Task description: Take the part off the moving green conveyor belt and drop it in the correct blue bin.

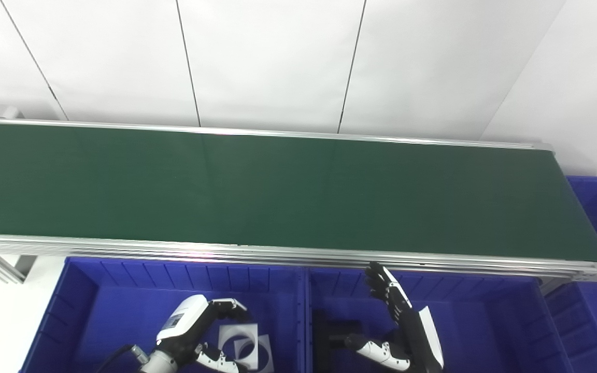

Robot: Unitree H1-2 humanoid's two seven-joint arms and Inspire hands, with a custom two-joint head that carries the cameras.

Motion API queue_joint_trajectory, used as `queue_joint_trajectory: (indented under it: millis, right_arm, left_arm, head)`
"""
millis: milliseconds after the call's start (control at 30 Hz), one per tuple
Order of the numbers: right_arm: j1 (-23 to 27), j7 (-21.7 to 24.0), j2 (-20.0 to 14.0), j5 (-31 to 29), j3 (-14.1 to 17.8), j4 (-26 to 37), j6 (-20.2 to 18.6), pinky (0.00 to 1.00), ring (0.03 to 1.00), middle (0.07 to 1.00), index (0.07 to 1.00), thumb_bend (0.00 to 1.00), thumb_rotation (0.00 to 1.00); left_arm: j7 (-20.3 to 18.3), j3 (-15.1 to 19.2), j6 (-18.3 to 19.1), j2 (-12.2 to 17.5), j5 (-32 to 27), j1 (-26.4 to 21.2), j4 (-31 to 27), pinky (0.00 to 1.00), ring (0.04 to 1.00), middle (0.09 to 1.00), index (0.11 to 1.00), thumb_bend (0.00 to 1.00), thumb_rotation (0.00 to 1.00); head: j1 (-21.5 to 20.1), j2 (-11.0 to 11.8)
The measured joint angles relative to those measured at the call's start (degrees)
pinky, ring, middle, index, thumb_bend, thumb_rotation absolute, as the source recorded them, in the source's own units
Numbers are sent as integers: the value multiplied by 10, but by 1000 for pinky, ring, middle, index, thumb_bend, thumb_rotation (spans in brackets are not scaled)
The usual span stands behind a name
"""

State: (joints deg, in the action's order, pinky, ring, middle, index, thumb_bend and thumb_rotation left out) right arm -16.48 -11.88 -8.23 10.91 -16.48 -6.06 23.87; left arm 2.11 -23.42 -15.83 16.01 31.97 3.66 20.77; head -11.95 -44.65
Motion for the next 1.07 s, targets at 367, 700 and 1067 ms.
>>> queue_joint_trajectory:
  millis: [367, 700, 1067]
  right_arm:
    - [1, 0, 0, 0, 0, -1, 0, 844, 865, 885, 913, 959, 557]
    - [-1, 0, 0, 0, -1, -1, 0, 831, 858, 884, 914, 961, 553]
    - [0, 0, 0, -2, -1, -1, 0, 835, 860, 887, 916, 954, 554]
  left_arm:
    - [-60, 59, -71, -19, -204, 49, -51, 904, 929, 928, 929, 945, 556]
    - [-113, 77, -91, -54, -316, 64, -137, 841, 888, 900, 896, 914, 506]
    - [-136, 103, -91, -71, -321, 78, -134, 837, 886, 900, 896, 910, 482]
  head:
    - [0, 3]
    - [5, 5]
    - [5, 6]
